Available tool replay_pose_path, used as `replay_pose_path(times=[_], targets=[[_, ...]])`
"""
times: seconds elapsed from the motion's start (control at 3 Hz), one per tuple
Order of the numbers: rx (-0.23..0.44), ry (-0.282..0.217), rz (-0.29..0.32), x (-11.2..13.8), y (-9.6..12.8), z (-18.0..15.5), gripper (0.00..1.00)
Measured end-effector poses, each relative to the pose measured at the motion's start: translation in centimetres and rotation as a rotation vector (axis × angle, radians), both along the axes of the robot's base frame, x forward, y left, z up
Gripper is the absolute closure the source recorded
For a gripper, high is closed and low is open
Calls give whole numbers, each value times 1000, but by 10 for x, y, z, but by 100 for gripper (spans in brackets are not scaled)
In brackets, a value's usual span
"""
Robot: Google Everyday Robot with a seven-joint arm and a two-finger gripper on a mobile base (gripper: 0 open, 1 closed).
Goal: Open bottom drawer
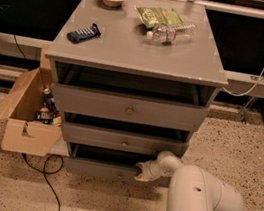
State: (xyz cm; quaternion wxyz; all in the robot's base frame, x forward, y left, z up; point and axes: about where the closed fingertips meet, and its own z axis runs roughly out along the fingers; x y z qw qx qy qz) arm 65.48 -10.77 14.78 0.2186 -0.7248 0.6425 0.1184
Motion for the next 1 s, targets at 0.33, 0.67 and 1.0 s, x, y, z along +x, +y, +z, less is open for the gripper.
replay_pose_path(times=[0.33, 0.67, 1.0], targets=[[0, 0, 0, 0, 0, 5, 89], [0, 0, 0, 0, 0, 7, 93], [-1, 15, -14, -13, -2, 5, 99]])
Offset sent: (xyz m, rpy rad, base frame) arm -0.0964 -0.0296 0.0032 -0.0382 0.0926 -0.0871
